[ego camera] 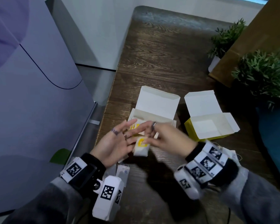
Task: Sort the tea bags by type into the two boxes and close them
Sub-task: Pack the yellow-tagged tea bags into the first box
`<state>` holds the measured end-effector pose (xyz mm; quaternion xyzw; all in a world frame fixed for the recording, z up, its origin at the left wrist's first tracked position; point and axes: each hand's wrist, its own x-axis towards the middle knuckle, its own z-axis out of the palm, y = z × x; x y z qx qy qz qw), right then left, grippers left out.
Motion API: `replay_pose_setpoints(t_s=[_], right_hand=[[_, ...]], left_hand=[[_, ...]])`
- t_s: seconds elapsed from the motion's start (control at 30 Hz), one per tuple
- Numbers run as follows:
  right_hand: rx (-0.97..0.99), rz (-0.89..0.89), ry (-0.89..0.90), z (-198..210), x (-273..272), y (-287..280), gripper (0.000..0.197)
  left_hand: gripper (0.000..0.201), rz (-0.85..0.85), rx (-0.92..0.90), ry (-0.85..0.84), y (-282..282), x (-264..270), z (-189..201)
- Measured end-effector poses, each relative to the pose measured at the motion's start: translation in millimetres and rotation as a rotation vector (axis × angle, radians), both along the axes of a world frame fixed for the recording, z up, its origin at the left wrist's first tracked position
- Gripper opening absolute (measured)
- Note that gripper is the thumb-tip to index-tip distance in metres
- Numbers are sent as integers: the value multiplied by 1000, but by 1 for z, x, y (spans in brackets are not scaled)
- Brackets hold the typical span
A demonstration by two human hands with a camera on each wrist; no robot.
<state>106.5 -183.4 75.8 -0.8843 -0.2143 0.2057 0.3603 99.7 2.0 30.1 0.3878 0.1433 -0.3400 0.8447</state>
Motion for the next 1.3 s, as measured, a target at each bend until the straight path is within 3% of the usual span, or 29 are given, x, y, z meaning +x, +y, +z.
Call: replay_pose_setpoints(t_s=[0.07,0.17,0.27,0.33,0.6,0.9,1.0,1.1,1.2,1.3], right_hand=[[-123,-30,-103,11,20,-17,15],[-413,-15,-161,18,52,-35,10],[-716,180,-111,8,65,-26,19],[-814,317,-78,-2,67,-11,23],[-815,433,-45,-32,76,21,20],[-595,316,8,-40,78,12,19],[-573,262,-89,-27,77,7,19],[-370,203,-188,-3,62,13,13],[-252,224,-107,-4,34,40,15],[-384,252,43,-37,14,69,23]], left_hand=[[39,-76,305,-135,12,0,-1],[21,-250,854,-340,34,-2,-12],[31,-653,1396,-550,53,-7,-27],[41,-794,1514,-568,59,-13,-36],[68,-779,1472,-500,54,-27,-44],[44,-705,1435,-479,47,-28,-50],[41,-643,1361,-449,52,-24,-47],[31,-564,1305,-391,63,-18,-36],[23,-459,1197,-324,76,-13,-27],[10,-321,1125,-284,84,-9,-20]])
